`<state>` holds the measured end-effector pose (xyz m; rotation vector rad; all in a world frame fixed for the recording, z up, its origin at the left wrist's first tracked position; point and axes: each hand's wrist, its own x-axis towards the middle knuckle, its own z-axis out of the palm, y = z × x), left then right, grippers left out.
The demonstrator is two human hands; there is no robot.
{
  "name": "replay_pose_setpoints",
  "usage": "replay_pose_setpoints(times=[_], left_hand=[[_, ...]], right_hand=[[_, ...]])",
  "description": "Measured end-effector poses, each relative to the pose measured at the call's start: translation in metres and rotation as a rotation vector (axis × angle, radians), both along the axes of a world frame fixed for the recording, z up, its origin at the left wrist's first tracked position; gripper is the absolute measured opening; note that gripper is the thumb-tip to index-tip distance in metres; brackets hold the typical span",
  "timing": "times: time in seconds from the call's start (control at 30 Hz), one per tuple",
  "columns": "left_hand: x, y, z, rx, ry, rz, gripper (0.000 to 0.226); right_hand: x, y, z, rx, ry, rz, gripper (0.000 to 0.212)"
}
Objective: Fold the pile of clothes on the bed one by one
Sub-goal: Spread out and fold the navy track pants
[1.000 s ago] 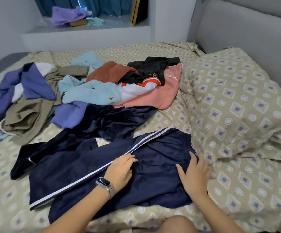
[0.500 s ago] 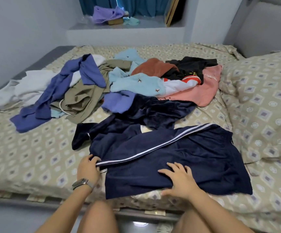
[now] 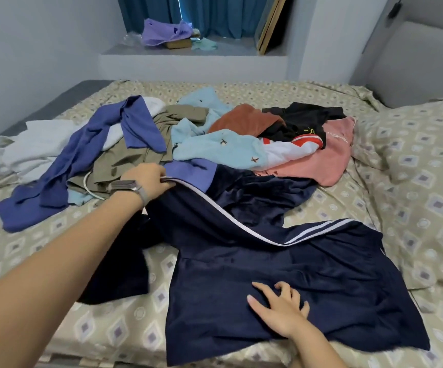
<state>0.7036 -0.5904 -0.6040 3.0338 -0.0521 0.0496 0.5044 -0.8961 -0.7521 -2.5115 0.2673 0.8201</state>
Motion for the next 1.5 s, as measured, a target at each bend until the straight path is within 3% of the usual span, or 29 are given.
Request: replay_pose_setpoints(times=[0.1,0.17,0.27,0.4,0.47,0.7,0.83,0.97,1.23,1.37,1.5], left_hand=[[0.012,-0.006,-0.028,0.101,-0.232,0.068,0.021],[-0.002,-0.013,-0.062,0.08,-0.256,0.098,0.038],[-0.052,-0.031,-0.117,-0.075,-0.193,0.073,0.048],[-0.134,-0.036,-0.173,-0.393,-0.055,0.266,0.032],[-0.162,-0.029,-0.189,-0.519,0.043,0.373,0.025],[-0.183,-0.02,-0.196,-0.748,0.124,0.393,0.016],[-0.175,-0.012,-0.197,-0.82,0.174,0.416,0.013],[-0.17,-0.003,-0.204,-0.899,0.266,0.408,0.037],[-0.164,-0.021,-0.209,-0.9,0.315,0.329,0.028],[-0.16,-0.029,-0.204,-0.886,0.38,0.372,0.023],[-0.162,-0.037,-0.186,-0.783,0.573,0.431,0.035]], right_hand=[[0.011,0.002,-0.008,-0.104,-0.083,0.029,0.039],[0.016,0.005,-0.011,-0.136,-0.146,0.017,0.035],[0.027,0.007,-0.013,-0.178,-0.318,-0.05,0.029],[0.049,0.011,-0.022,-0.161,-0.575,-0.159,0.027],[0.06,0.013,-0.028,-0.145,-0.62,-0.152,0.034],[0.097,0.018,-0.027,-0.151,-0.709,-0.07,0.061],[0.118,0.009,-0.028,-0.031,-0.735,-0.132,0.062],[0.137,0.001,-0.037,-0.184,-0.651,0.031,0.058],[0.167,0.004,-0.047,-0.3,-0.445,0.095,0.067],[0.168,0.003,-0.039,-0.224,-0.399,0.113,0.074],[0.149,-0.014,-0.022,-0.109,-0.49,0.051,0.074]])
